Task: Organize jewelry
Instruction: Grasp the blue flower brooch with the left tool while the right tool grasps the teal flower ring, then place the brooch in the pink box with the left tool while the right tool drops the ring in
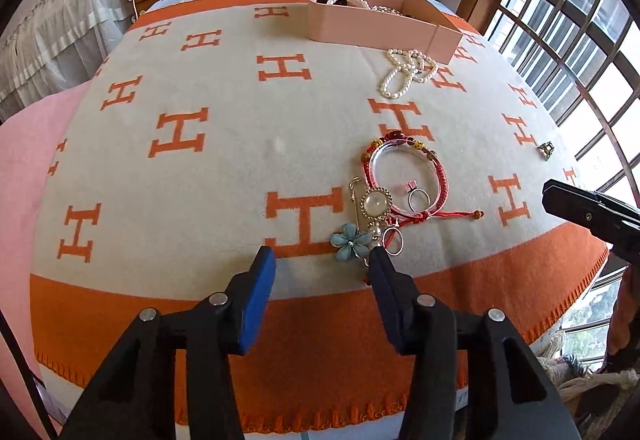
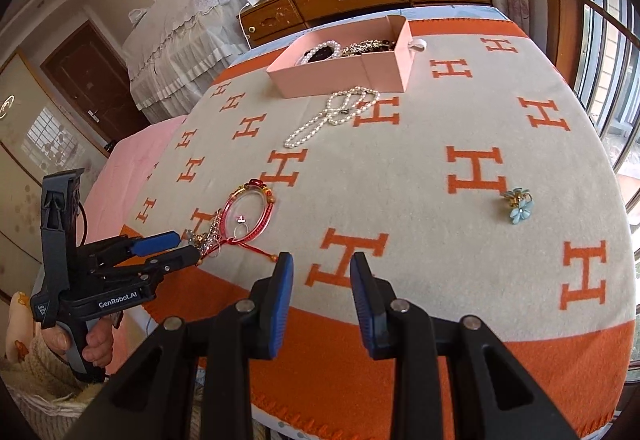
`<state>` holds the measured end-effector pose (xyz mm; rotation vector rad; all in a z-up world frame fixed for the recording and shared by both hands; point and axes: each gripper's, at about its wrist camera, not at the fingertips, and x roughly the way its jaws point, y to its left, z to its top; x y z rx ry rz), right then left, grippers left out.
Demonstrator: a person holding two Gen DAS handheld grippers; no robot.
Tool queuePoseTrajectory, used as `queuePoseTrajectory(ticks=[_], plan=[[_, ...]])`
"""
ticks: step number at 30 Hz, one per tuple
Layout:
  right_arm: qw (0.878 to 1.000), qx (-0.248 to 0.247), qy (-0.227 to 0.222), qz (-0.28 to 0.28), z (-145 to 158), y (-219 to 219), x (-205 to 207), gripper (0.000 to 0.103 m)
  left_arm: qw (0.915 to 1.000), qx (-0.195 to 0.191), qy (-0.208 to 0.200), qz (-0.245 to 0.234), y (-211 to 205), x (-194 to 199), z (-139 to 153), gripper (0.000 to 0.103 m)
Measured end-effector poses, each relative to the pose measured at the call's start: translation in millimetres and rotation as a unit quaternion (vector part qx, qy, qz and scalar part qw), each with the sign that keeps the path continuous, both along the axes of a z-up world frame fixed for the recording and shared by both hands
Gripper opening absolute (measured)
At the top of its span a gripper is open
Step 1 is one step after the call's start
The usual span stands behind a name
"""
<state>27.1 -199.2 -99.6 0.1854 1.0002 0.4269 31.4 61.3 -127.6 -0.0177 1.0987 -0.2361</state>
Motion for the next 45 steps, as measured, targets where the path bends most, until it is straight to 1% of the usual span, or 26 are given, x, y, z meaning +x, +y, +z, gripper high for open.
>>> queuePoseTrajectory(ticks=[7, 8, 9, 10, 11, 16, 19, 22, 25, 30, 33, 35, 37, 39, 42, 45], plan=[[1.0, -0.012, 0.006, -0.023, -3, -11, 1, 0.03, 0.9996, 0.007, -0.01, -0.024, -8, 6, 0, 0.046], [1.0, -0.015, 0.005, -0.027, -2, -14, 1, 0.03, 0.9995, 0.008, -0.013, -0.028, -10, 6, 0, 0.04], [0.999, -0.019, 0.001, -0.032, 0, -18, 0, 0.03, 0.9993, 0.006, -0.016, -0.034, -12, 6, 0, 0.029], [0.999, -0.023, -0.003, -0.039, 1, -24, 0, 0.03, 0.9991, 0.001, -0.016, -0.04, -13, 6, 1, 0.022], [0.998, -0.027, -0.006, -0.05, 3, -31, 0, 0.03, 0.999, -0.002, -0.017, -0.042, -13, 6, 1, 0.018], [0.99, -0.066, -0.019, -0.12, 4, -68, 7, 0.03, 0.9992, 0.001, -0.025, -0.032, -11, 7, 1, 0.018], [0.985, -0.088, -0.033, -0.145, 3, -81, 13, 0.03, 0.9994, -0.004, -0.025, -0.022, -5, 8, 2, 0.018], [0.98, -0.12, -0.056, -0.146, 1, -84, 20, 0.034, 0.9994, -0.009, -0.028, -0.019, -1, 7, 6, 0.018], [0.979, -0.145, -0.061, -0.13, -4, -80, 28, 0.034, 0.9993, -0.013, -0.032, -0.017, 2, 5, 11, 0.018], [0.981, -0.146, -0.058, -0.111, -11, -73, 35, 0.034, 0.9989, -0.017, -0.043, -0.012, 4, 5, 21, 0.018], [0.982, -0.148, -0.061, -0.104, -15, -71, 36, 0.034, 0.9984, -0.016, -0.052, -0.015, 2, 6, 29, 0.018], [0.983, -0.145, -0.054, -0.101, -18, -71, 38, 0.034, 0.9979, -0.017, -0.06, -0.019, 1, 8, 37, 0.018], [0.982, -0.148, -0.056, -0.103, -18, -71, 39, 0.022, 0.9971, -0.018, -0.07, -0.021, -1, 12, 48, 0.018], [0.985, -0.133, -0.051, -0.102, -16, -72, 41, 0.022, 0.9961, -0.016, -0.083, -0.026, -2, 18, 61, 0.018], [0.989, -0.1, -0.057, -0.092, 0, -67, 47, 0.022, 0.9936, -0.002, -0.108, -0.031, -5, 32, 87, 0.018], [0.989, -0.081, -0.089, -0.081, 33, -58, 57, 0.022, 0.9897, 0.011, -0.139, -0.032, -7, 51, 117, 0.018]])
